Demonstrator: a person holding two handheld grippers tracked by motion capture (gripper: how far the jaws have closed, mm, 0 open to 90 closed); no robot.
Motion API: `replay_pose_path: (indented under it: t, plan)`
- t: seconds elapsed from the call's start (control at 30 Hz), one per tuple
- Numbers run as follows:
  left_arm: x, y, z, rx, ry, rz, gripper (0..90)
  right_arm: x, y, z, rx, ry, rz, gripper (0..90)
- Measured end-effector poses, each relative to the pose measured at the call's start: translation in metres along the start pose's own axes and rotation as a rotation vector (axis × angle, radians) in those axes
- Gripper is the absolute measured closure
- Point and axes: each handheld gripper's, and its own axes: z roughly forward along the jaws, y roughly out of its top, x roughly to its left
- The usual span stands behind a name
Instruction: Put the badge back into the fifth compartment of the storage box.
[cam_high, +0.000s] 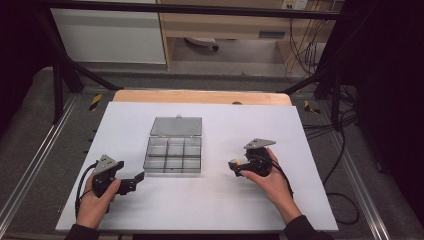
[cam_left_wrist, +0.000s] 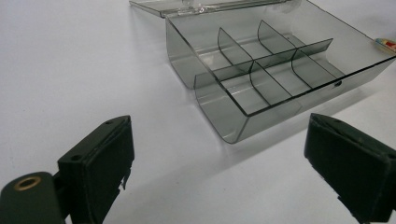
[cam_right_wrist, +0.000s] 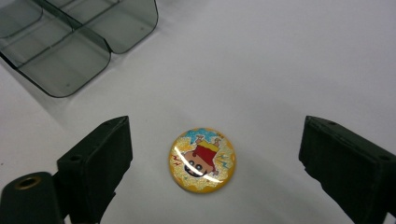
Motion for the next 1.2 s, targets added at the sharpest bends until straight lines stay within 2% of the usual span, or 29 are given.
replay_pose_path:
  t: [0.13, 0.2, 0.43, 0.7, 0.93, 1.2]
  plan:
    - [-0.001, 0.001, -0.001, -0.009, 0.002, 0.0, 8.6, 0.003, -0.002, 0.009, 0.027, 0.018, 0.007, 18.4]
    - [0.0, 0.0, 0.0, -0.006, 0.002, 0.0, 8.6, 0.006, -0.005, 0.014, 0.041, 0.022, -0.004, 21.6]
    - [0.0, 0.0, 0.0, -0.004, 0.003, 0.004, 8.5, 0.008, -0.01, 0.021, 0.073, 0.002, -0.035, 26.6]
    - [-0.001, 0.0, 0.001, 0.005, 0.002, 0.012, 8.7, 0.009, -0.013, 0.02, 0.054, -0.018, -0.058, 32.6]
    - [0.0, 0.0, 0.001, 0.007, 0.006, 0.012, 8.9, 0.01, -0.012, 0.022, 0.041, -0.002, -0.067, 38.5]
    - [0.0, -0.001, 0.002, 0.013, 0.009, 0.014, 9.1, 0.007, -0.012, 0.022, 0.033, -0.005, -0.065, 46.0]
